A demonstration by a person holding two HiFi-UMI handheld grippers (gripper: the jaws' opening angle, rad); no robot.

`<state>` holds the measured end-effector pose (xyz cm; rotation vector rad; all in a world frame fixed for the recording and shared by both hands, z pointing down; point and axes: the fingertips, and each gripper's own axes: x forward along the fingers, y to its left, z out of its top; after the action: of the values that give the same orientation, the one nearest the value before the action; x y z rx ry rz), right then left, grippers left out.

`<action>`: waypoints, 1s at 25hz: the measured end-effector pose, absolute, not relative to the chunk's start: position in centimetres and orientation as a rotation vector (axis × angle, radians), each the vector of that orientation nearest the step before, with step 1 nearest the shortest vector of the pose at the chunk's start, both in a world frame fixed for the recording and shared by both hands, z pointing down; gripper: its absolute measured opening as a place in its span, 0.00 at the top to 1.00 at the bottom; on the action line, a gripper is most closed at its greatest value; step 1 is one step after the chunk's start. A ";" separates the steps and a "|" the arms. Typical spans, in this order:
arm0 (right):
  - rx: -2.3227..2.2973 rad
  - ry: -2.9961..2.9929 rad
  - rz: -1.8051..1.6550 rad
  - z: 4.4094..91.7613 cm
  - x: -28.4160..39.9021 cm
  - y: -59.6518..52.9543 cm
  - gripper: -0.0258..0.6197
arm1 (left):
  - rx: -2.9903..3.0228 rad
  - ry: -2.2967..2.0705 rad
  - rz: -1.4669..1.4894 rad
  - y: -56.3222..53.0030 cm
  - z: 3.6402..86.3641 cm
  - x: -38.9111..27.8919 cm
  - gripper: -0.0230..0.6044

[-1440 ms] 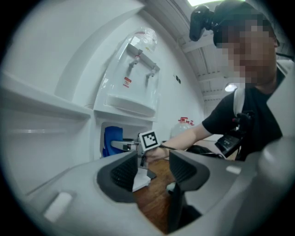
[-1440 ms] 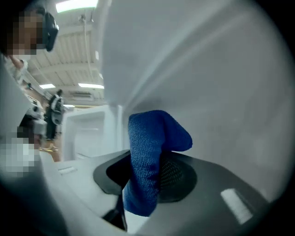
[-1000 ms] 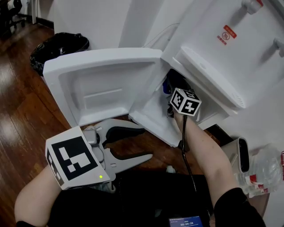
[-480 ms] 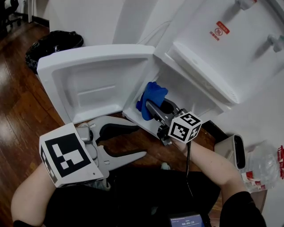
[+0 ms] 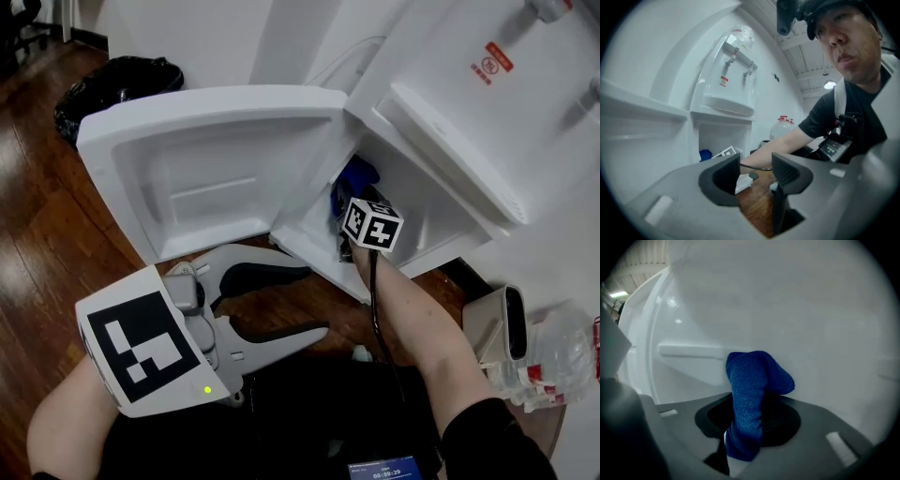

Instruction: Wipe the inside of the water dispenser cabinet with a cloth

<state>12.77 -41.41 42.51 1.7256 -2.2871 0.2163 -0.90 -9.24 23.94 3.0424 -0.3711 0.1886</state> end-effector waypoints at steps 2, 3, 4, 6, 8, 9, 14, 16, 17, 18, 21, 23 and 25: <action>1.702 -2.316 0.238 42.7 11.7 -42.0 0.74 | 3.060 -0.374 0.189 -9.4 23.8 -1.1 0.62; 1.696 -2.334 0.265 42.7 11.3 -42.0 0.74 | 3.066 -0.378 0.193 -9.5 23.8 -1.1 0.62; 1.685 -2.352 0.292 42.8 10.9 -41.8 0.74 | 3.066 -0.388 0.191 -9.6 23.8 -1.2 0.62; 1.621 -2.397 0.316 43.1 10.0 -40.4 0.74 | 3.045 -0.431 0.169 -10.2 23.8 -1.4 0.63; 1.529 -2.451 0.320 43.2 8.7 -38.2 0.74 | 3.001 -0.503 0.143 -11.1 23.7 -1.9 0.64; 1.487 -2.476 0.326 43.2 7.9 -36.9 0.74 | 2.979 -0.547 0.139 -11.6 23.7 -2.3 0.65; 1.348 -2.545 0.405 43.7 4.5 -31.1 0.74 | 2.926 -0.694 0.135 -13.3 24.2 -3.6 0.65; 1.258 -2.563 0.435 44.0 3.4 -29.2 0.74 | 2.920 -0.702 0.141 -13.3 24.3 -3.6 0.65; 1.195 -2.574 0.439 43.9 2.9 -28.2 0.74 | 2.920 -0.703 0.139 -13.2 24.3 -3.5 0.65; 1.137 -2.586 0.430 43.3 2.5 -27.2 0.74 | 2.923 -0.704 0.131 -13.1 24.1 -3.5 0.65; 1.116 -2.666 0.306 38.0 2.1 -25.0 0.74 | 2.943 -0.720 0.073 -12.9 22.6 -3.9 0.65; 1.183 -2.750 0.202 32.6 1.9 -24.7 0.75 | 2.955 -0.741 0.014 -13.0 21.3 -4.6 0.65; 1.227 -2.838 0.118 27.6 1.3 -25.0 0.75 | 2.949 -0.766 -0.041 -13.4 20.4 -5.2 0.65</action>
<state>1.27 -25.03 27.60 1.2268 -2.8380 0.1181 -5.22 -13.40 20.44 2.9493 -0.7662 -0.0412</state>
